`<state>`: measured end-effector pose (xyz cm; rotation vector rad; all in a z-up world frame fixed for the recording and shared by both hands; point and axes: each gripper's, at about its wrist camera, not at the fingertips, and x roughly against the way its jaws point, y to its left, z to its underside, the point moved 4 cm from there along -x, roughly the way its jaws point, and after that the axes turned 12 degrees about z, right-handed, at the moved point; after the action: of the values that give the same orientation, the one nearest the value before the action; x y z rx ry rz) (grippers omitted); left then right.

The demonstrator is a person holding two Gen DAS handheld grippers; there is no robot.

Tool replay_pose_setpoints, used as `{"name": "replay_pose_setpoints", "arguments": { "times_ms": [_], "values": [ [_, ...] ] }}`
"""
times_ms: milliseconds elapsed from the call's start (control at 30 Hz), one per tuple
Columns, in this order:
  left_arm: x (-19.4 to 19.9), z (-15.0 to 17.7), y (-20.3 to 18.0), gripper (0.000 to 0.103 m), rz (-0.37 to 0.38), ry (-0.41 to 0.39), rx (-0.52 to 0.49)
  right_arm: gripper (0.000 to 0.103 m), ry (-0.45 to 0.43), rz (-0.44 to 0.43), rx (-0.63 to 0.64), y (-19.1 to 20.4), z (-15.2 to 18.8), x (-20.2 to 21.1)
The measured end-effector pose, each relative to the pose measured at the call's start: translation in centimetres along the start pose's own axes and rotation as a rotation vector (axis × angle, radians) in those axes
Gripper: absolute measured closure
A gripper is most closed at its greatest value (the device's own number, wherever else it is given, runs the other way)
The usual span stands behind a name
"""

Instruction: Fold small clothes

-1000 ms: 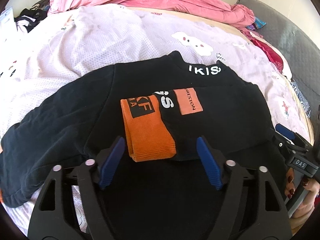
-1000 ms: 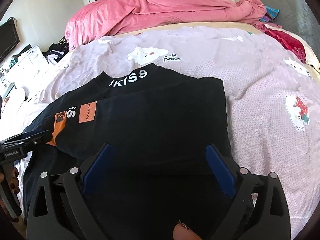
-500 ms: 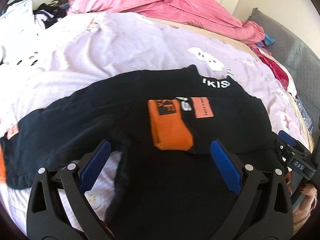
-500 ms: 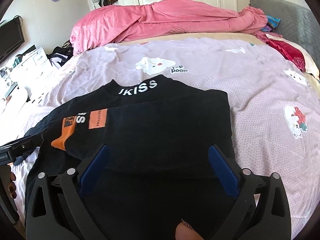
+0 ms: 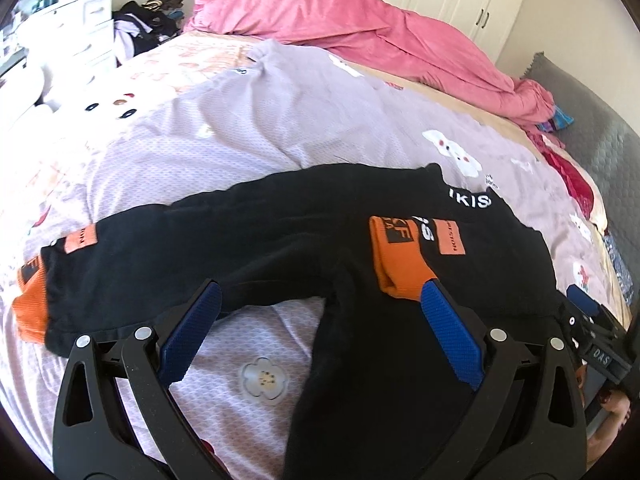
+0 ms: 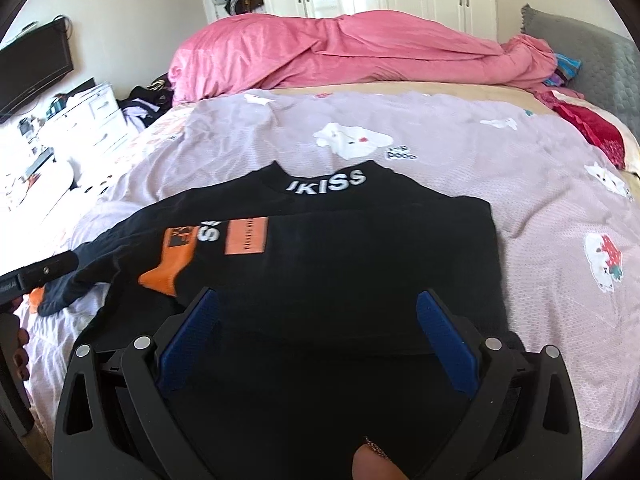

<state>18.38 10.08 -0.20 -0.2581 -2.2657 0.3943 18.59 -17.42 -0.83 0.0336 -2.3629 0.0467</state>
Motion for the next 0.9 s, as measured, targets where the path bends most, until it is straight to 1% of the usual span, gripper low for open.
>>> {"name": "replay_pose_setpoints", "arguments": {
  "times_ms": [200, 433, 633, 800, 833, 900],
  "values": [
    [0.9, -0.5, 1.8, 0.009, -0.026, -0.019, 0.026, 0.004, -0.005, -0.006, 0.041, 2.0, 0.2, 0.6],
    [2.3, -1.3, 4.7, 0.009, -0.040, -0.036, 0.081, 0.004, 0.005, -0.017, 0.057, 4.0, 0.2, 0.8],
    [3.6, -1.6, 6.4, 0.009, -0.042, -0.034, 0.082, 0.004, -0.001, -0.041, 0.096, 6.9, -0.2, 1.4],
    [5.3, -2.0, 8.7, 0.009, -0.129, -0.067, 0.096, 0.004, -0.006, -0.057, 0.110, 8.8, -0.8, 1.8],
    [5.5, -2.1, 9.3, 0.009, -0.137, -0.074, 0.114, 0.004, -0.006, -0.061, 0.107, 9.0, -0.9, 1.8],
    [5.8, -2.2, 10.1, 0.009, -0.120, -0.079, 0.148, 0.004, -0.002, -0.082, 0.097, 9.9, -1.2, 1.9]
  ]
}}
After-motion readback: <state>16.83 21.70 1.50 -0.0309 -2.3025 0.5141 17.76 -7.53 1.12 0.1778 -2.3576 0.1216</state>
